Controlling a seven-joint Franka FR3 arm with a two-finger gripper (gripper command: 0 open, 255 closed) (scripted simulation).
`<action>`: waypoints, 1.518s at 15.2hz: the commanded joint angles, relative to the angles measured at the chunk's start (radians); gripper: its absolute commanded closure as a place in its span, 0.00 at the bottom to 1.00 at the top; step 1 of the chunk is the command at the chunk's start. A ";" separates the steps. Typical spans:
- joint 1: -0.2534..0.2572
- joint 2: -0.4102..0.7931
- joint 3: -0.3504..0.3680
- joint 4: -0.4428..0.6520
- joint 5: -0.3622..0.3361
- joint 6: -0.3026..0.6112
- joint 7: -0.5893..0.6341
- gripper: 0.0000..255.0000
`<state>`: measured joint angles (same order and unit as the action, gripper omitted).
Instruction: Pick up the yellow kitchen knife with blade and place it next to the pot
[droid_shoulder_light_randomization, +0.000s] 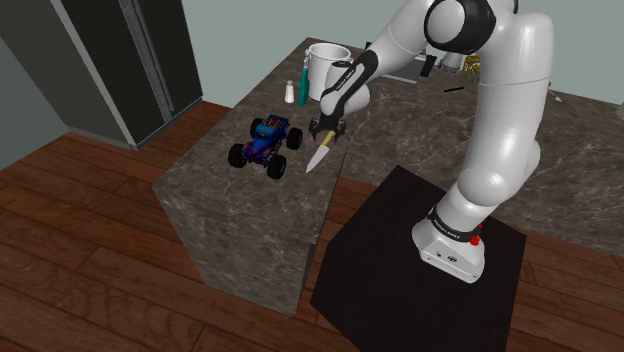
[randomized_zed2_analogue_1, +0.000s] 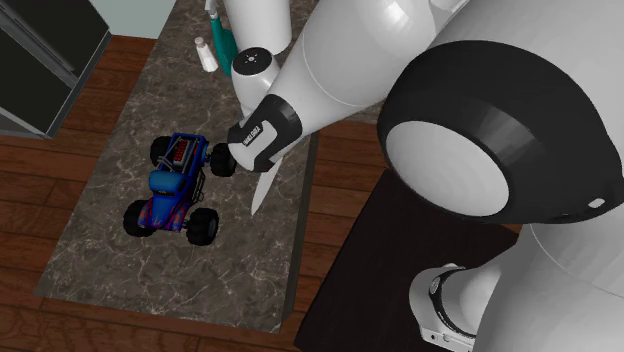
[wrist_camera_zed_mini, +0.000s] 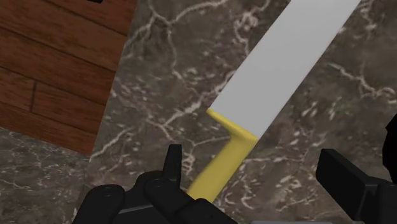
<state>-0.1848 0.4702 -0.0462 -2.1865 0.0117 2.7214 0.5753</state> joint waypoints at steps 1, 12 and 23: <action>0.000 0.028 0.001 0.008 0.001 0.020 0.001 0.00; -0.001 0.049 0.003 0.015 0.003 0.034 0.000 1.00; 0.001 0.011 0.000 0.006 0.001 0.005 0.001 1.00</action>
<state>-0.1844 0.4941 -0.0449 -2.1753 0.0130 2.7347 0.5766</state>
